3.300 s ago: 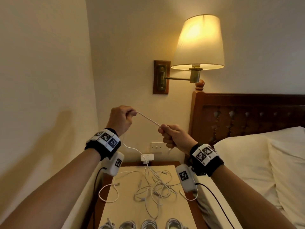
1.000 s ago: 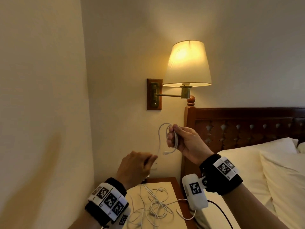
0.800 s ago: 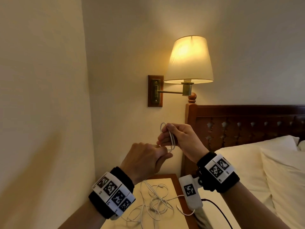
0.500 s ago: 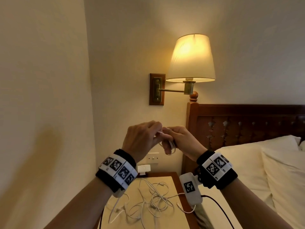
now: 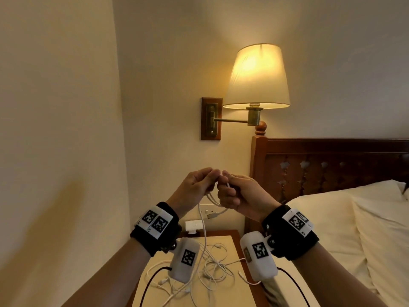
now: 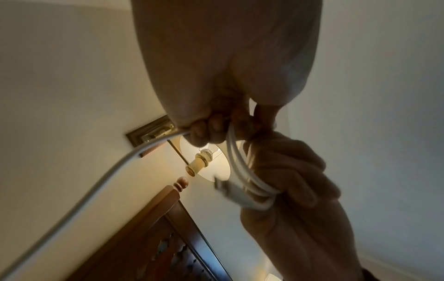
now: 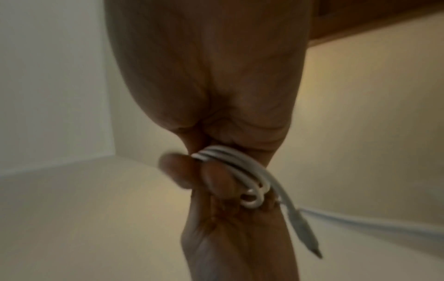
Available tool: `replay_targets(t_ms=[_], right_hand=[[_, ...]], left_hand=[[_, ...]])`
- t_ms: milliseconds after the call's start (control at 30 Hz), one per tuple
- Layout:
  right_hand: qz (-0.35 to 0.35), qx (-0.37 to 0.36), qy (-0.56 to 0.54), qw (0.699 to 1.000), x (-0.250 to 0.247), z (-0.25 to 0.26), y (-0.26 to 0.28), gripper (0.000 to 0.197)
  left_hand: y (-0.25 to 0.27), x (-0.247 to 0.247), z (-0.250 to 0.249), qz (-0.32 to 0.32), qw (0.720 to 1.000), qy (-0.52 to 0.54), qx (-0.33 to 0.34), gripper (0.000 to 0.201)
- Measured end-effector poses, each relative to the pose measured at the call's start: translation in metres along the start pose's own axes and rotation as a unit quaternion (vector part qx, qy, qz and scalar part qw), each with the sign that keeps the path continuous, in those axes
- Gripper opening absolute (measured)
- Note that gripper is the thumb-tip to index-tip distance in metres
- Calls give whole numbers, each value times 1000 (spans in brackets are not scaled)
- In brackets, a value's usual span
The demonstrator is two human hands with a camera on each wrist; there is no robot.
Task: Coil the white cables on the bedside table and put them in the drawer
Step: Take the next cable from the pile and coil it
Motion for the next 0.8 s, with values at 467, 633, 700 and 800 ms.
replay_targets(t_ms=[467, 633, 700, 800], right_hand=[[-66, -132, -104, 984, -17, 51, 16, 32], [-144, -158, 41, 976, -14, 54, 14, 29], [-183, -169, 138, 959, -10, 52, 11, 28], [-218, -166, 266, 924, -6, 48, 8, 29]], left_hand=[[30, -27, 68, -86, 988, -120, -34, 27], [29, -2, 51, 70, 937, -343, 28, 34], [23, 9, 29, 143, 881, -442, 90, 36], [13, 14, -2, 126, 824, -515, 200, 39]])
Point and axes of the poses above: each hand's wrist, its own y-axis away from the middle knuckle, its own x-axis out of the palm, z = x × y, the point moved 2 cm from there along -y, towards the middle knuckle, and after that the axes turned 11 degrees about x, right-handed, at the moved point
